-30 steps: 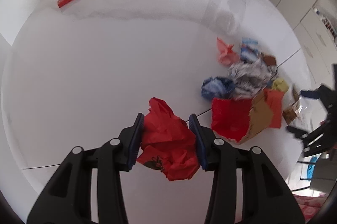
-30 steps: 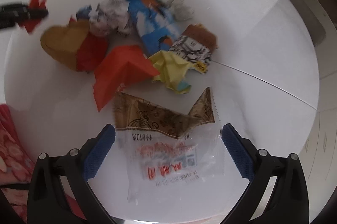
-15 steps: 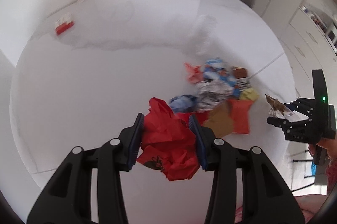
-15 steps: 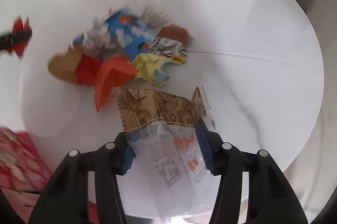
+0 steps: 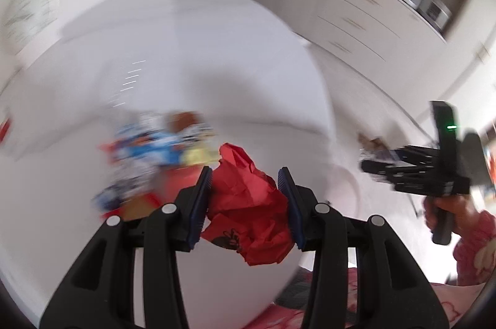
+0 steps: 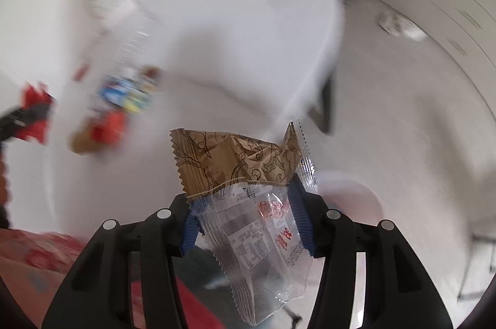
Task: Collect trash
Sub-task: 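Grasp the red crumpled paper with the left tool while the right tool grasps the clear wrapper, then carry the wrapper and red paper to the bin and open both tools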
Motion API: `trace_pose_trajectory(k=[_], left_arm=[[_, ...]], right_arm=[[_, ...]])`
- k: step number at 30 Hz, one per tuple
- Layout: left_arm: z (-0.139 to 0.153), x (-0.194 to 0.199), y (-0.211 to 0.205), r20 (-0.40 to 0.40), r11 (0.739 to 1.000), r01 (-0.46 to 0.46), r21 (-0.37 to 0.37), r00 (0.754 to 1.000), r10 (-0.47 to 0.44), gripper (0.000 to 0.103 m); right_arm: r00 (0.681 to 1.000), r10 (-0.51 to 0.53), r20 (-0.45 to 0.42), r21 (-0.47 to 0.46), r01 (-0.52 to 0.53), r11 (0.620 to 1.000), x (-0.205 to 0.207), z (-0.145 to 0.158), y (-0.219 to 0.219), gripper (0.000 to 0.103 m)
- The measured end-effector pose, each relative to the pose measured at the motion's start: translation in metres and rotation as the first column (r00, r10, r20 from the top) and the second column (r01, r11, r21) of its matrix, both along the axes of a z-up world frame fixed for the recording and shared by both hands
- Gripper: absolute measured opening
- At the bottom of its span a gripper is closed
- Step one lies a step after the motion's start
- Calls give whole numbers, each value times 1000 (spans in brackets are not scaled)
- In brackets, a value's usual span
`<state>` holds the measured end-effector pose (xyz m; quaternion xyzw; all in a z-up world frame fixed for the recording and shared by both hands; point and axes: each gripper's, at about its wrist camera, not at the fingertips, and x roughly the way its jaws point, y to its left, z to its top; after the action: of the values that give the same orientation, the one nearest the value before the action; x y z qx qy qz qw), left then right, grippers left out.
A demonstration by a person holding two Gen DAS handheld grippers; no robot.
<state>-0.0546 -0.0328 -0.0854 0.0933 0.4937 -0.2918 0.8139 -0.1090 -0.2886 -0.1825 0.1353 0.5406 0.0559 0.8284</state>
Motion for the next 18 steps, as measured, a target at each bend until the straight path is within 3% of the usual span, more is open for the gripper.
trace_pose_trajectory(k=[6, 8, 10, 12, 15, 18], left_arm=[[-11, -25, -81, -20, 975, 221, 40, 975, -220, 43], [-18, -29, -102, -46, 964, 261, 50, 965, -259, 43], [-23, -33, -123, -77, 954, 296, 46, 953, -292, 43], [-31, -36, -142, -106, 945, 325, 48, 942, -318, 43], [-40, -44, -166, -117, 929, 364, 72, 928, -355, 43], [-53, -50, -189, -128, 910, 403, 95, 912, -391, 43]], right_arm=[[978, -104, -179, -10, 104, 995, -23, -89, -42, 53], [969, -113, -220, 2, 116, 993, -21, -115, -39, 59], [953, -127, -276, 1, 132, 991, -19, -145, -42, 79], [940, -142, -311, -24, 142, 990, -18, -165, -43, 88], [920, -179, -348, -38, 176, 984, -22, -177, -50, 90], [916, -242, -320, -25, 248, 968, -35, -162, -62, 96]])
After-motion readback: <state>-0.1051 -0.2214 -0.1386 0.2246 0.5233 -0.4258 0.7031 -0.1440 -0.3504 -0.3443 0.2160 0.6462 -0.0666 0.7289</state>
